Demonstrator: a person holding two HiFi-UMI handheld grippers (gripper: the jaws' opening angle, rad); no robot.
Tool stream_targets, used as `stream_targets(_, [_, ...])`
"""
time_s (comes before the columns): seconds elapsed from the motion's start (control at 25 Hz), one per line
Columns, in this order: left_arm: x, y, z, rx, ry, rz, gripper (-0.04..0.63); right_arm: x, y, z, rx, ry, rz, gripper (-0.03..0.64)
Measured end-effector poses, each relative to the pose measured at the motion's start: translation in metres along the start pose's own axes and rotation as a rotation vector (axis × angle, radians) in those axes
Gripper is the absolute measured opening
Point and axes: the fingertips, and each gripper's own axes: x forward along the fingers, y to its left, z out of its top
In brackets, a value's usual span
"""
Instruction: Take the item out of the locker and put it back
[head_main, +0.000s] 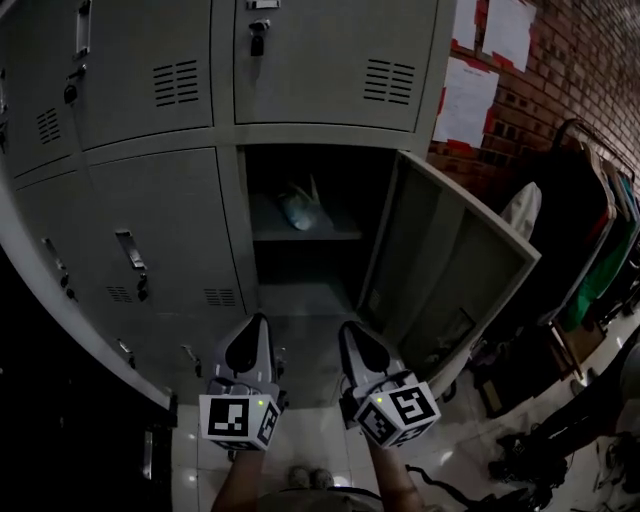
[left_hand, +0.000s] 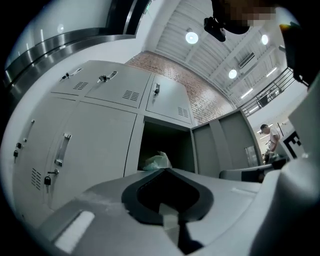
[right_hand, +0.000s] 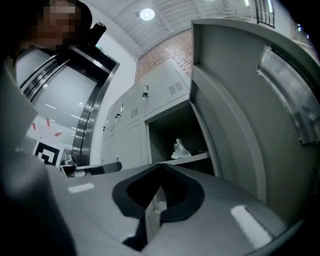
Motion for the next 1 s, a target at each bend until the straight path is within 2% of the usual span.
stream_targets(0.12, [0.006, 0.001, -0.008, -0.004, 0.013, 0.007, 0.005, 0.021, -0.007, 0.007, -0.084, 0.028, -0.013, 0.002])
stream_targets(0.32, [0.014, 0.007, -0.011, -0.005, 0.017, 0.025, 0.005, 0.092, -0.017, 0.054, -0.214, 0.000, -0.010, 0.002])
stream_targets(0.48, [0.019, 0.013, -0.011, -0.002, 0.013, 0.032, 0.005, 0.156, -0.034, 0.073, -0.224, 0.035, -0.019, 0.005])
stream_targets(0.52, [0.020, 0.015, -0.012, 0.000, 0.013, 0.032, 0.005, 0.170, -0.039, 0.072, -0.210, 0.056, -0.023, 0.095])
stream_targets(0.6, [0.021, 0.018, -0.011, 0.001, 0.012, 0.038, 0.005, 0.195, -0.046, 0.065, -0.181, 0.094, -0.023, 0.439])
stream_targets(0.64, [0.021, 0.020, -0.010, 0.001, 0.011, 0.044, 0.005, 0.206, -0.050, 0.061, -0.177, 0.118, -0.026, 0.503])
stream_targets(0.72, [0.022, 0.025, -0.009, 0.001, 0.008, 0.054, 0.005, 0.224, -0.055, 0.049, -0.176, 0.181, -0.024, 0.546])
stream_targets(0.84, [0.024, 0.032, -0.010, 0.000, 0.006, 0.064, 0.005, 0.242, -0.062, 0.038, -0.127, 0.241, -0.015, 0.546])
stream_targets(1.0, [0.023, 0.041, -0.013, -0.008, 0.010, 0.078, 0.005, 0.253, -0.071, 0.032, -0.134, 0.272, -0.038, 0.546])
